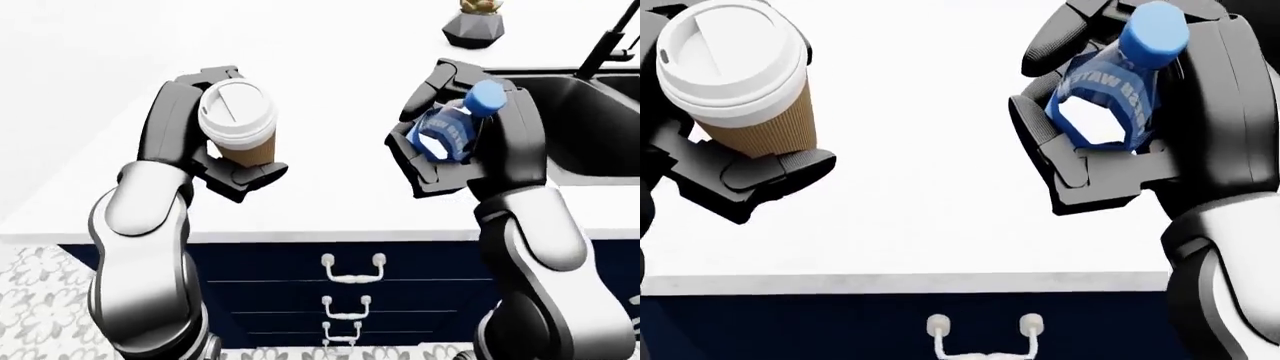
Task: Move the drinks to the dining counter.
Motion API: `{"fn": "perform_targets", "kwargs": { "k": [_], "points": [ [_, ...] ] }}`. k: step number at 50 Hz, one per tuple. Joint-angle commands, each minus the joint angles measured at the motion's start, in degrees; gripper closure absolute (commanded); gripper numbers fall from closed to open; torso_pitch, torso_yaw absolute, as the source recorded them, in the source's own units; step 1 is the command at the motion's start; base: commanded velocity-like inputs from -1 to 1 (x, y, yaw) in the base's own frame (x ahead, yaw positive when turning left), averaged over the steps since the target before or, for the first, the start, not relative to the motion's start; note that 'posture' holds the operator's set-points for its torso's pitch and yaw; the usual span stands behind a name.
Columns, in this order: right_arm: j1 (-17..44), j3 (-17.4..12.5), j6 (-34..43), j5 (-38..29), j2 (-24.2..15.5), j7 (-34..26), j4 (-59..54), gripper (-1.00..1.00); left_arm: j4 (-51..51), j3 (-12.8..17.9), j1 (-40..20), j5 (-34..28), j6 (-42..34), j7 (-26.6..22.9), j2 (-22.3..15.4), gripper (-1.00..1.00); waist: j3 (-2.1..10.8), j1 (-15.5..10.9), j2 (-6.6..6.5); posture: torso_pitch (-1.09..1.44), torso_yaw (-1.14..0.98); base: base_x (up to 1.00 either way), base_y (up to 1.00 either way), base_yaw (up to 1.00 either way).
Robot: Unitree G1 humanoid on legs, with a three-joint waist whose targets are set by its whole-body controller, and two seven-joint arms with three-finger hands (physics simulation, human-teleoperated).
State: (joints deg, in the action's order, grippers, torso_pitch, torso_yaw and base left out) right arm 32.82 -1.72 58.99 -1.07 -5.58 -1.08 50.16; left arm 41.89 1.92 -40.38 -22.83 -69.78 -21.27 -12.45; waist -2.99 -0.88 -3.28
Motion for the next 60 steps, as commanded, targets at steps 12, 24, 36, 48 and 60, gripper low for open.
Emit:
{"fn": "perform_targets", "kwargs": {
  "k": [12, 24, 36, 48, 60],
  "points": [
    [1.0, -0.1, -3.2, -1.3, -0.4, -0.1, 0.3, 1.00, 0.8, 0.4, -1.1, -0.6, 1.3, 0.2, -0.1, 1.00, 1.96, 0.2, 4.01, 0.00, 0.00, 0.00, 0.00, 0.00],
    [1.6, -0.1, -2.4, -1.7, -0.3, -0.5, 0.4, 1.00, -1.1, -0.6, -2.0, -1.3, 2.3, 0.4, 0.6, 1.00, 2.01, 0.6, 3.37, 0.00, 0.00, 0.00, 0.00, 0.00],
    [2.2, -0.2, -1.4, -2.0, -0.3, -0.5, 0.9, 1.00, -6.3, -1.8, -0.2, -1.6, 7.3, 1.6, 3.6, 1.00, 1.67, 0.6, 3.60, 0.00, 0.00, 0.00, 0.00, 0.00],
    [1.6, -0.5, -2.1, -1.7, -0.2, -0.5, 0.7, 1.00, -14.6, -2.6, 1.8, -2.5, 14.0, 1.9, 5.2, 1.00, 1.57, 0.4, 3.78, 0.00, 0.00, 0.00, 0.00, 0.00],
    [1.2, -0.5, -2.6, -1.4, -0.2, -0.1, 0.5, 1.00, -21.2, -2.3, 1.4, -3.2, 17.6, 2.3, 6.3, 1.00, 1.78, 0.2, 3.83, 0.00, 0.00, 0.00, 0.00, 0.00]
  ]
}}
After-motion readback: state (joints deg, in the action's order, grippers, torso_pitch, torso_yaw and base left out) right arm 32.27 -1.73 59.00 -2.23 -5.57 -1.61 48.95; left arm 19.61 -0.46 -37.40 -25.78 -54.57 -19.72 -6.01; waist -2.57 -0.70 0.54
